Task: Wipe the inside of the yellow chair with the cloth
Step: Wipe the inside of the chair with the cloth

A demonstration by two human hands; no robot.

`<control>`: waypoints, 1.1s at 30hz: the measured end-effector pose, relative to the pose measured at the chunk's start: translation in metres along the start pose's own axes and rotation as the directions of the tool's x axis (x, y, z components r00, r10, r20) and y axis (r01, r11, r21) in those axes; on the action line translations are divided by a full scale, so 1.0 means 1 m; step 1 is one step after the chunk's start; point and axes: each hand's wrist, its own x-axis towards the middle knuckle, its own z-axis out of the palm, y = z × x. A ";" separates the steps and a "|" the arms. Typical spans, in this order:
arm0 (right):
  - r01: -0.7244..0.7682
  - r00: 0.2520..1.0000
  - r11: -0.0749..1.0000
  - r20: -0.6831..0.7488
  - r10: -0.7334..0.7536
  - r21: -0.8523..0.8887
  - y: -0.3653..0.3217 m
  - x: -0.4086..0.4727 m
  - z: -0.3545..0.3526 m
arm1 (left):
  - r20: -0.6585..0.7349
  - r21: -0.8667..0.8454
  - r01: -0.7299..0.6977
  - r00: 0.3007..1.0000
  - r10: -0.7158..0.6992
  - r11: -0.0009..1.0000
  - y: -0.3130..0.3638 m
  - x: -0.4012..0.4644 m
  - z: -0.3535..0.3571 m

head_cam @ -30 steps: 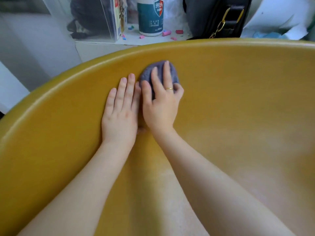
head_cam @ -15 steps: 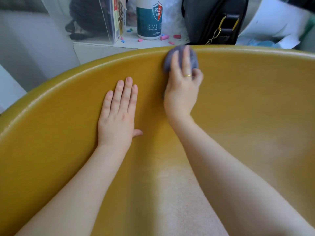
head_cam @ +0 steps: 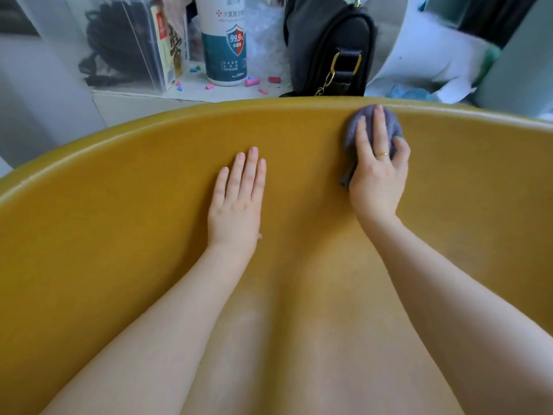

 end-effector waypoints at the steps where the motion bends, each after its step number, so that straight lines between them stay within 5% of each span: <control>1: -0.026 1.000 0.999 -0.018 0.025 -0.046 0.012 -0.006 0.002 | 0.001 -0.006 -0.004 1.000 0.004 1.000 0.002 0.002 0.007; 5: -0.175 0.974 0.983 -0.155 0.166 -0.047 -0.022 -0.010 0.019 | -0.080 0.053 0.053 0.996 -0.049 0.997 -0.002 0.005 0.020; 10: 0.101 0.995 0.991 -0.034 -0.098 0.091 -0.083 -0.027 0.029 | -0.102 0.037 0.054 0.993 -0.050 0.998 0.000 0.007 0.021; 15: 0.389 0.921 0.921 0.004 -0.389 0.020 -0.030 -0.016 0.010 | 0.016 0.017 0.067 0.998 -0.067 0.998 0.008 0.002 0.007; 21: 0.087 0.996 0.989 0.005 -0.087 -0.122 0.078 -0.010 -0.025 | -0.024 0.013 -0.028 0.999 0.029 1.000 0.032 0.015 -0.014; 25: -0.118 0.992 0.992 -0.047 0.116 -0.050 0.064 -0.009 -0.018 | -0.010 -0.017 -0.089 0.996 0.089 0.996 0.039 0.032 -0.012; 33: 0.114 0.980 0.978 0.140 -0.139 0.172 -0.023 -0.076 0.011 | -0.042 -0.058 -0.089 0.995 0.086 0.994 0.040 0.032 -0.010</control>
